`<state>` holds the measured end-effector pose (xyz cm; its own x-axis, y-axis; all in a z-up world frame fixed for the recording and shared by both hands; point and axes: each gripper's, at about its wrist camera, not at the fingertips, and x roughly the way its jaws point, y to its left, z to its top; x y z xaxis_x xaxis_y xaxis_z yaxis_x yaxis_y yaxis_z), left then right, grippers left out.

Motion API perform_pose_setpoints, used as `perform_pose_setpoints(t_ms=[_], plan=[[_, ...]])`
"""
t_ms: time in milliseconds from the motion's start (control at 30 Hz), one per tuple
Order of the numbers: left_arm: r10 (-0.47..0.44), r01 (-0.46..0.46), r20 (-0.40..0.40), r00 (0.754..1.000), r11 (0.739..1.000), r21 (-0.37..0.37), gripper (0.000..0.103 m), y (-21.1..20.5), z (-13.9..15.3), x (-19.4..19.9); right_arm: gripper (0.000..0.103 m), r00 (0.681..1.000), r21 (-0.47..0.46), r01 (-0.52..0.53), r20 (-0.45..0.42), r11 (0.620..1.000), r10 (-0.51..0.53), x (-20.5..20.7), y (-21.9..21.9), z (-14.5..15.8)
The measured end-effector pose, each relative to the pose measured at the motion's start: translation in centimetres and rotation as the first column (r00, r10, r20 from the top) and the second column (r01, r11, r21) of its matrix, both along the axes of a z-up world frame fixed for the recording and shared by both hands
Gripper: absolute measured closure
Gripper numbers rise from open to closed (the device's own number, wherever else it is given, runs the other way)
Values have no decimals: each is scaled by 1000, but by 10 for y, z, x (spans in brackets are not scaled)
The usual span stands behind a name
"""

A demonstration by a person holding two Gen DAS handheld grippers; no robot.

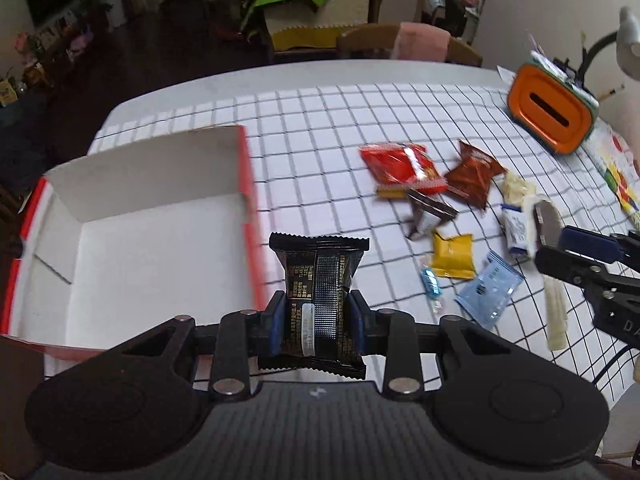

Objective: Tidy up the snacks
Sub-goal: 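Carry the chocolate bar and lollipop with both tools over the open box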

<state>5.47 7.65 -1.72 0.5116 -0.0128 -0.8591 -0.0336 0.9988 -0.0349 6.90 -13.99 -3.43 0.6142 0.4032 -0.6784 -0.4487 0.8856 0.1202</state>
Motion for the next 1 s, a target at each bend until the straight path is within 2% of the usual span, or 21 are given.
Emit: perform_pose_setpoints(t_ms=[333, 533, 867, 1000], plan=[[79, -80, 35, 996, 996, 34, 71, 82, 11, 1, 63, 983, -26, -179, 38, 983, 180, 16, 107, 13], [134, -135, 22, 991, 990, 45, 71, 135, 8, 8, 63, 968, -43, -245, 45, 969, 247, 28, 162, 12], [189, -184, -49, 981, 979, 90, 71, 200, -21, 29, 63, 946, -103, -323, 3, 941, 325, 55, 237, -14], [177, -168, -86, 980, 980, 108, 71, 213, -37, 39, 63, 936, -136, -351, -37, 926, 349, 60, 256, -30]])
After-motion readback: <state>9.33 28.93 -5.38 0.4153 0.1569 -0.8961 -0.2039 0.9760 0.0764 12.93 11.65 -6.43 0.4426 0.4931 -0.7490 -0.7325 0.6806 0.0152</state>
